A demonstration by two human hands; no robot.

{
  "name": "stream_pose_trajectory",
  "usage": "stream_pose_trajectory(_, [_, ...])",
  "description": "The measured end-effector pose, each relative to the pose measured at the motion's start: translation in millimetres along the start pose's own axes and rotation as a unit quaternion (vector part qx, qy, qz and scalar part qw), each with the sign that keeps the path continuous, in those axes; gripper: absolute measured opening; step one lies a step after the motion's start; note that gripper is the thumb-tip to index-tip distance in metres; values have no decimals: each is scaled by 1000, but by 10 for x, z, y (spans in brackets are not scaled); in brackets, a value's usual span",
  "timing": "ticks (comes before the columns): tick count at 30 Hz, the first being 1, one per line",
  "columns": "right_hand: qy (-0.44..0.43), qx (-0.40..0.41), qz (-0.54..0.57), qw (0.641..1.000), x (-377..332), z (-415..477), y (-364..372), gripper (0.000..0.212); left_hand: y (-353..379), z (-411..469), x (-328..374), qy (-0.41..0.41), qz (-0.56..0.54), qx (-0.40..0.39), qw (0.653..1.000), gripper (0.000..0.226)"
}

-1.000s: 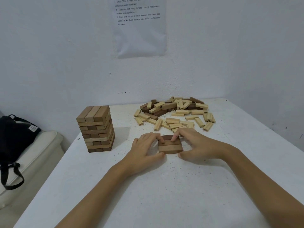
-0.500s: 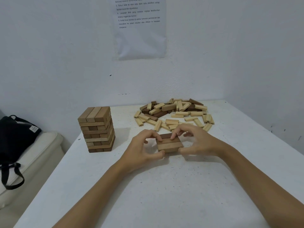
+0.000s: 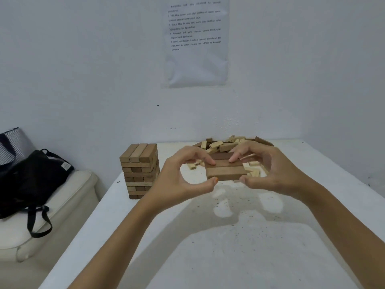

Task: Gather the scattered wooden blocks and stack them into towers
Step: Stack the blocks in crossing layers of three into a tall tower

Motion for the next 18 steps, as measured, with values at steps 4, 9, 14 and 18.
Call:
stream_pose_trajectory(4, [-20, -1, 8, 1000, -133, 183, 18, 35, -268, 80, 141, 33, 59, -8, 998, 29])
stream_pose_trajectory(9, [-4, -27, 34, 999, -295, 525, 146, 32, -689, 153, 187, 34, 83, -6, 996, 29])
stream_pose_trajectory(14, [-3, -14, 44, 999, -394, 894, 425, 26, -1140, 139, 23, -22, 44, 2, 999, 36])
stream_pose_trajectory(18, [16, 10, 62, 998, -400, 1110, 738, 25, -1414, 70, -204, -74, -30, 25, 996, 55])
Point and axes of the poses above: each hand's wrist, its own z-axis towards the middle knuckle, its own y-axis out of the palm, x = y × z, the point moved 1 cm from there along z, towards the middle knuckle, and after that the axes turned 5 degrees about -z, right-handed, at the moved point
